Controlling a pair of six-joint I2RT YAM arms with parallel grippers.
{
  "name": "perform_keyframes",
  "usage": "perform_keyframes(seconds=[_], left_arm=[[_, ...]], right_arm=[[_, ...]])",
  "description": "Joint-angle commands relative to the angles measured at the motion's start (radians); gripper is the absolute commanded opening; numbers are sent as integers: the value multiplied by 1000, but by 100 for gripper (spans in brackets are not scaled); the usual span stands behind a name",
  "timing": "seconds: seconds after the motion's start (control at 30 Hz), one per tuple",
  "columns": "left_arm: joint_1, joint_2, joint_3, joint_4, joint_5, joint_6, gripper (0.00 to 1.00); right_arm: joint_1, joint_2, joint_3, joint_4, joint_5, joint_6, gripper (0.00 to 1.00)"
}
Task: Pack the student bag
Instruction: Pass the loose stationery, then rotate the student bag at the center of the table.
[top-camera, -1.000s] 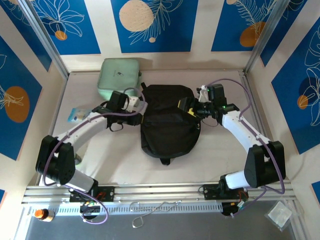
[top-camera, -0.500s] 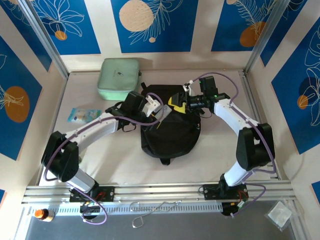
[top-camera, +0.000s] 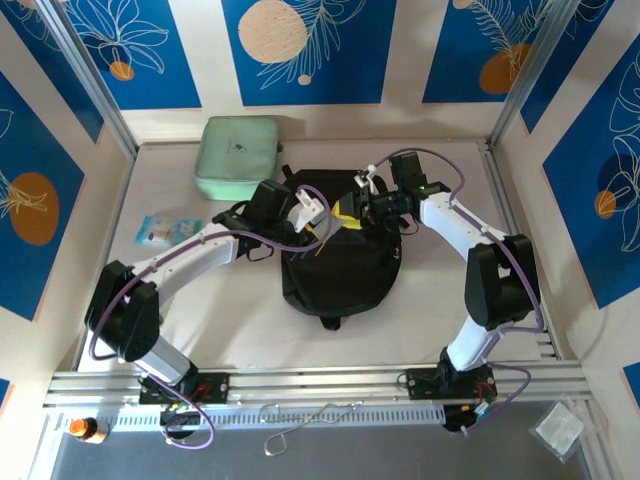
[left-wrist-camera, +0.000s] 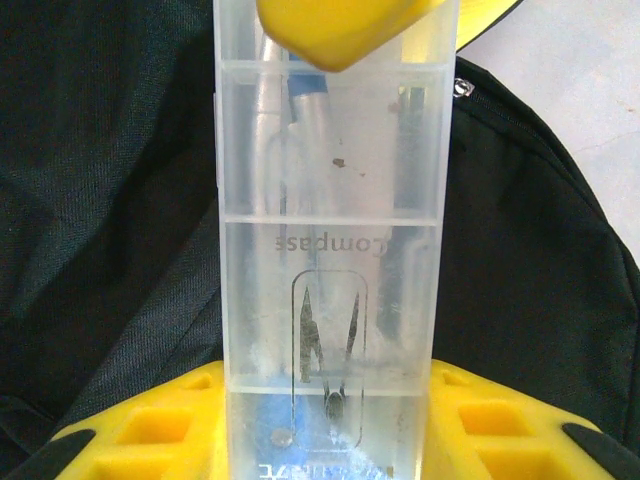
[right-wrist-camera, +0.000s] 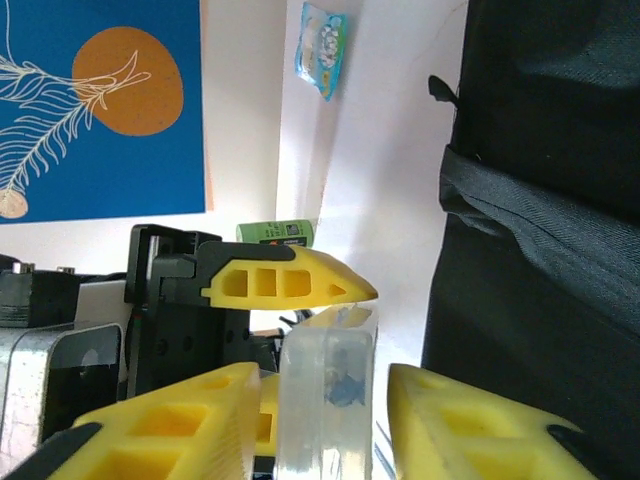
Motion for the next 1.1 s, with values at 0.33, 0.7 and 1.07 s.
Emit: perform_keyframes(seconds=[0.33, 0.7, 1.07], left_arm=[[4, -1, 17, 14, -135, -128, 76], [-39, 52, -166, 172, -135, -352, 73], [-247, 331, -33, 202, -348, -434, 59]], right_arm=[[-63, -90, -42, 4, 127, 30, 11], [-239, -303, -112, -112, 432, -10, 10], [-333, -381, -164, -132, 566, 53, 10]])
